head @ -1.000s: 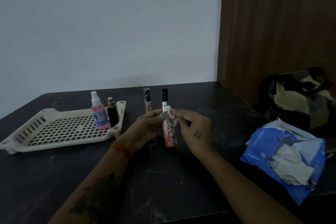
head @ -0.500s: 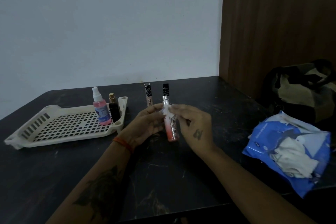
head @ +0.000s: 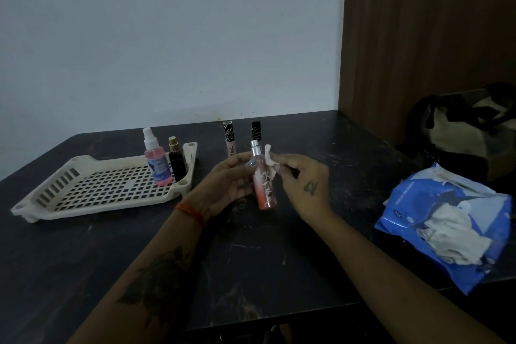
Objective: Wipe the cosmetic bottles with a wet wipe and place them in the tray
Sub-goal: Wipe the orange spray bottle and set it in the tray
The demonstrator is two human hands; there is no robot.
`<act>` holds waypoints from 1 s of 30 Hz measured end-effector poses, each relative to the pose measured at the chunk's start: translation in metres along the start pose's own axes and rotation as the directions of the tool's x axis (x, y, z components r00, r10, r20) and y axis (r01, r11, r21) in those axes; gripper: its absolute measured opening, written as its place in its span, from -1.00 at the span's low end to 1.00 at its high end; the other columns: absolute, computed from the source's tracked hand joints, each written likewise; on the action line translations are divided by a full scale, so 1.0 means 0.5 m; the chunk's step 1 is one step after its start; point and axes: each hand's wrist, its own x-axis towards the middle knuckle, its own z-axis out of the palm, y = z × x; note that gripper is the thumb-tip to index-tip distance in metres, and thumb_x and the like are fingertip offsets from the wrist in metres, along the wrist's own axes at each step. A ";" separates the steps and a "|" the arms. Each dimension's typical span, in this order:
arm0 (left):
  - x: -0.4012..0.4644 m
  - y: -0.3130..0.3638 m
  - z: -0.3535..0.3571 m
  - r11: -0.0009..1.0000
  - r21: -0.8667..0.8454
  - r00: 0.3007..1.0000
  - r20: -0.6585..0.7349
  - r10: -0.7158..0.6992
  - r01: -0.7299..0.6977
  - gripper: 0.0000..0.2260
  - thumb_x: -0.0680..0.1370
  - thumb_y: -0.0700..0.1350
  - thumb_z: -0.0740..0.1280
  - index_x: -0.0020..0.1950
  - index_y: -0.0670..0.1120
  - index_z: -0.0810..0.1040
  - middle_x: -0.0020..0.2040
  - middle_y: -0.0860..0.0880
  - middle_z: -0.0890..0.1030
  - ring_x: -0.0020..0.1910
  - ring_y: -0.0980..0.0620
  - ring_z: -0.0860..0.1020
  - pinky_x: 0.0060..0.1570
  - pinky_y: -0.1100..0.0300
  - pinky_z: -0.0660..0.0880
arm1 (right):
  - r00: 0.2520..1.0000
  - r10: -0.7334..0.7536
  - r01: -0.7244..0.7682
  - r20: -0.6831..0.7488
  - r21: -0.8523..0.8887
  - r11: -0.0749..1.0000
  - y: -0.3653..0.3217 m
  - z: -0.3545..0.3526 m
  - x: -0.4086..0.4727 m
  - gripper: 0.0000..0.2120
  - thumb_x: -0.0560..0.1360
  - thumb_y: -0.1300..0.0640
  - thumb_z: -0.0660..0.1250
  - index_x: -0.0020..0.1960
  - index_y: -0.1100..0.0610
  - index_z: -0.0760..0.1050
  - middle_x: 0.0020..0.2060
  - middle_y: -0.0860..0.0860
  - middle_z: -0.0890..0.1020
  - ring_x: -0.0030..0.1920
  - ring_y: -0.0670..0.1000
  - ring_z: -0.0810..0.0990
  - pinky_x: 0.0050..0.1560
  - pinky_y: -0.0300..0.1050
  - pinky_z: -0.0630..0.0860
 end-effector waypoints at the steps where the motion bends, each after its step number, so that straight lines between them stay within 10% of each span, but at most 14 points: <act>1: 0.000 -0.001 0.000 1.000 0.007 1.000 0.000 0.000 0.000 -0.69 0.40 -0.18 0.30 0.14 -0.11 0.51 -0.02 -0.07 0.64 -0.06 0.01 0.64 -0.11 0.10 0.60 | 1.000 -0.013 0.013 -0.024 0.009 1.000 -0.002 0.000 0.000 -0.77 0.41 0.39 0.36 0.04 0.22 0.61 -0.02 0.10 0.68 -0.04 -0.04 0.63 0.00 -0.37 0.53; 17: 0.003 -0.003 0.001 1.000 0.015 0.998 0.057 -0.006 0.005 -0.72 0.42 -0.17 0.27 0.11 -0.08 0.56 -0.04 -0.06 0.68 -0.08 0.04 0.65 -0.15 0.18 0.59 | 0.995 0.096 -0.095 -0.007 0.033 0.995 0.002 0.003 0.003 -0.77 0.43 0.39 0.34 0.05 0.22 0.61 0.00 0.10 0.67 -0.04 -0.10 0.60 -0.04 -0.52 0.46; 22: 0.005 -0.005 -0.003 1.000 -0.009 1.000 0.007 0.003 -0.003 -0.76 0.55 -0.25 0.15 0.13 -0.10 0.54 0.00 -0.08 0.63 -0.07 0.02 0.62 -0.08 0.15 0.61 | 0.967 -0.218 0.234 0.131 -0.122 0.965 -0.007 -0.001 -0.021 -0.79 0.36 0.43 0.39 -0.08 0.22 0.65 -0.07 0.14 0.67 -0.07 0.04 0.63 -0.02 -0.21 0.57; 30: 0.003 -0.005 -0.001 1.000 0.018 1.000 0.008 0.004 -0.004 -0.78 0.52 -0.22 0.19 0.10 -0.10 0.55 -0.07 -0.05 0.66 -0.09 0.04 0.63 -0.08 0.15 0.61 | 0.974 -0.190 0.208 0.125 -0.150 0.967 -0.006 -0.001 -0.016 -0.81 0.34 0.39 0.41 -0.06 0.23 0.65 -0.08 0.12 0.67 -0.07 0.03 0.61 -0.01 -0.21 0.55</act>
